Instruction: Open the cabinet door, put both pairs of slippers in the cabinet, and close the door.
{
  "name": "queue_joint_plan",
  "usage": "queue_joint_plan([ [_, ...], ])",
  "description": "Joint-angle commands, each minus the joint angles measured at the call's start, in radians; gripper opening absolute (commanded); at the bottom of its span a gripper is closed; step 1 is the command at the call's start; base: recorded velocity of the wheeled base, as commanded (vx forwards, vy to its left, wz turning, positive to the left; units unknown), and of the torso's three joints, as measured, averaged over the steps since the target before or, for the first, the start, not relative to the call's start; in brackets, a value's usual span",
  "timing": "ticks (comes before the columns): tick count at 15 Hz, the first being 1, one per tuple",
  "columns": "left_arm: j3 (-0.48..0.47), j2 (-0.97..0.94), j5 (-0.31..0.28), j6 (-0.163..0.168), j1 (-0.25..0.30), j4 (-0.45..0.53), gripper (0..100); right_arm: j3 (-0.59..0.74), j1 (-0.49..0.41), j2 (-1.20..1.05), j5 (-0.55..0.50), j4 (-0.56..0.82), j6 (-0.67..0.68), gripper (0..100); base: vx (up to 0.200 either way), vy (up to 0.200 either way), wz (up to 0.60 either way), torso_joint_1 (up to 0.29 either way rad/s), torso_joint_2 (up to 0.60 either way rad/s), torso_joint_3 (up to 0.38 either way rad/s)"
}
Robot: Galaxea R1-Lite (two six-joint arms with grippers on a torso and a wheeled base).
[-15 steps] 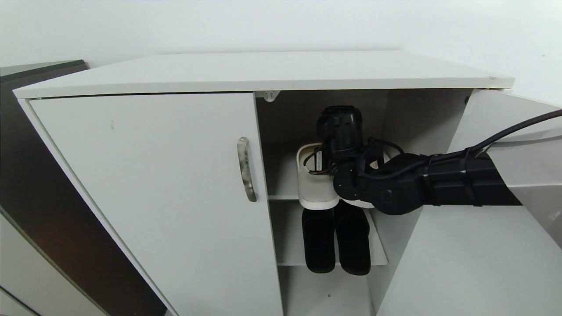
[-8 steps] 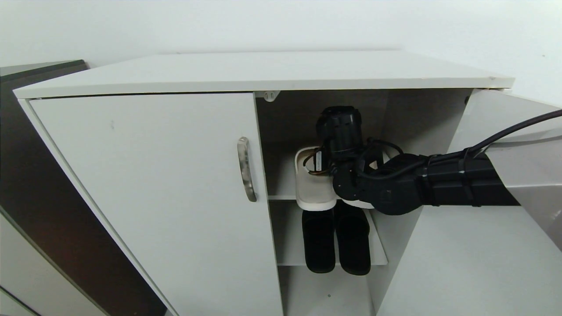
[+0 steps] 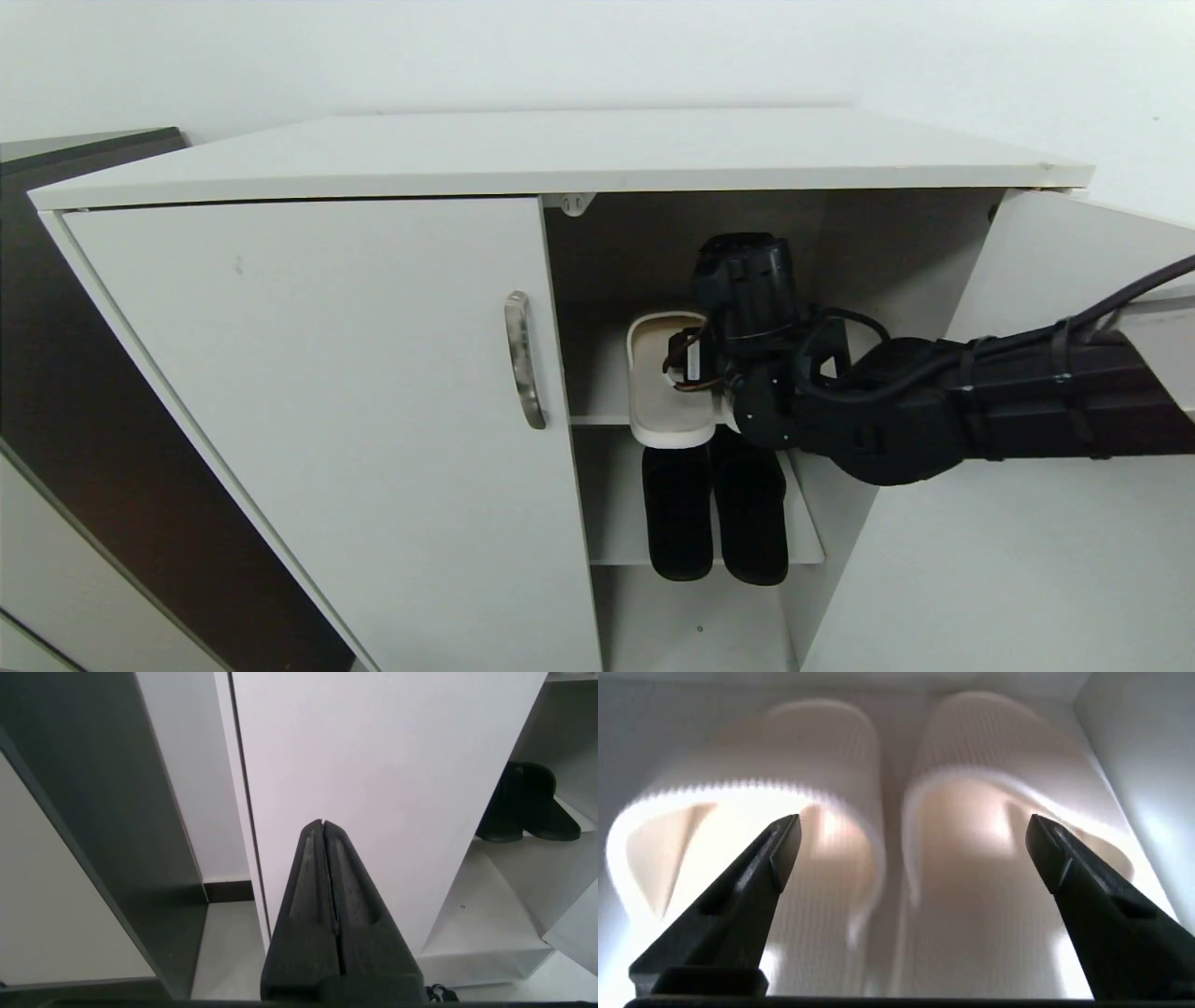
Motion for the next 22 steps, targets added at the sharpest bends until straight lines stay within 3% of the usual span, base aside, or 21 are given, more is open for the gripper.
queue_joint_plan([
  [1,0.0,0.001,0.0,0.001,0.0,0.0,0,0.106,0.037,-0.117,0.0,-0.009,0.019,100,0.0,0.0,0.0,0.0,0.0,0.0],
  [4,0.0,0.001,0.0,0.001,0.0,0.0,0,0.362,0.133,-0.353,0.016,-0.083,0.017,100,0.0,0.0,0.0,0.0,0.0,0.0],
  [7,0.0,0.001,-0.002,0.005,0.0,0.0,0,0.403,0.192,-0.399,0.02,-0.086,0.013,100,0.0,0.0,0.0,0.0,0.0,0.0],
  [8,0.0,0.001,0.0,0.004,0.0,0.0,0,0.416,0.194,-0.394,0.023,-0.087,0.014,0,0.0,0.0,0.0,0.0,0.0,0.0],
  [22,0.0,0.001,0.0,0.001,0.0,0.0,0,0.482,0.192,-0.33,0.016,-0.089,-0.001,0,0.0,0.0,0.0,0.0,0.0,0.0],
])
